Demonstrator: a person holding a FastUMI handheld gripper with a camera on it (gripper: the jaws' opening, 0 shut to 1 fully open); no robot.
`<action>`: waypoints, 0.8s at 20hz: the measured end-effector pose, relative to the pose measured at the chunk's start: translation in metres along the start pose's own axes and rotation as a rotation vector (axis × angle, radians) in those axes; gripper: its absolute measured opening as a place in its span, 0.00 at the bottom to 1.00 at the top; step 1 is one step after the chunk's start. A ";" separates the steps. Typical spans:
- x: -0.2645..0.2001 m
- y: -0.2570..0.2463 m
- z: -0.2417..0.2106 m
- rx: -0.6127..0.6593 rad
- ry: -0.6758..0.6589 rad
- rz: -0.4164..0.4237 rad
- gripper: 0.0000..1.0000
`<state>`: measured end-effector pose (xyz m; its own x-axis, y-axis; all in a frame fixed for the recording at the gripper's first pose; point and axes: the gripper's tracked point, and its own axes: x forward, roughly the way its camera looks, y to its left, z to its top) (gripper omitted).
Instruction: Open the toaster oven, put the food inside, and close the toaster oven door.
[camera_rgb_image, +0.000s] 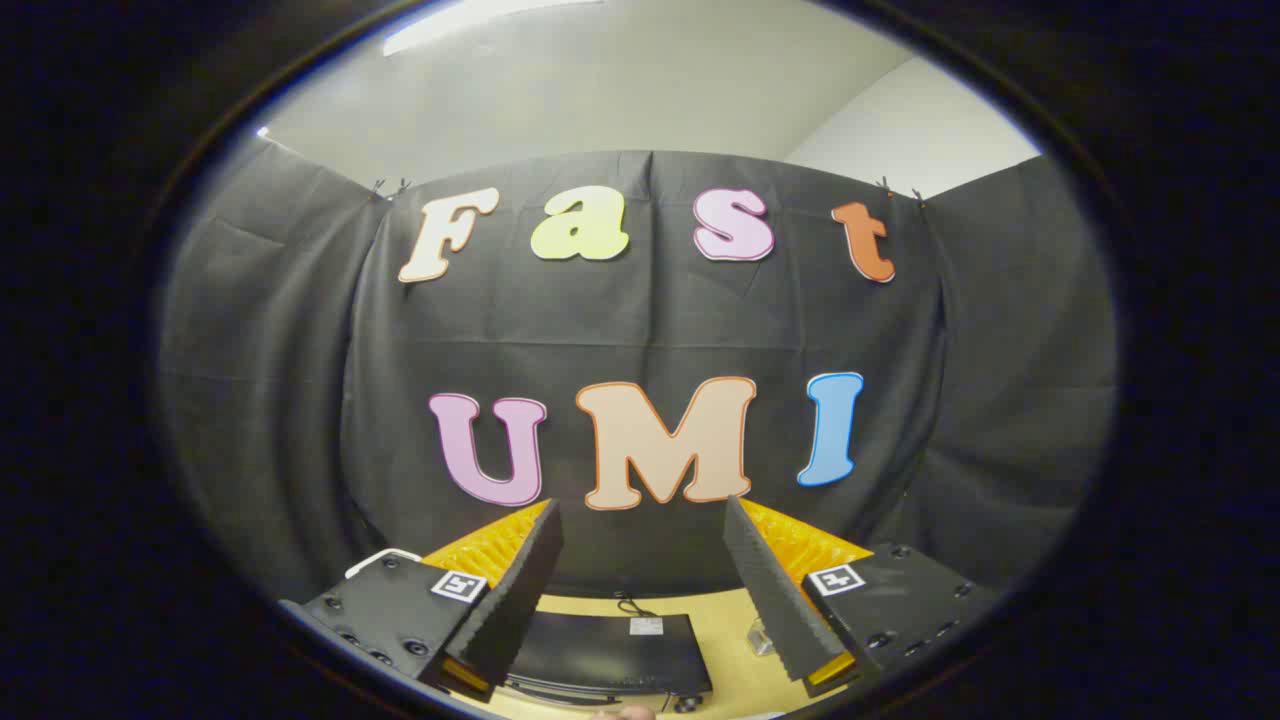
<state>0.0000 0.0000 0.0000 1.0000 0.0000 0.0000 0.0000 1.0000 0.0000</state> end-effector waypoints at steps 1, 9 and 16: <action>0.000 0.001 0.001 -0.003 0.001 0.001 1.00; -0.004 0.017 -0.002 -0.011 0.004 0.030 1.00; -0.007 0.020 -0.001 -0.006 0.005 0.035 1.00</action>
<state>-0.0075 0.0204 -0.0011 0.9994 0.0351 -0.0046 -0.0352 0.9994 -0.0058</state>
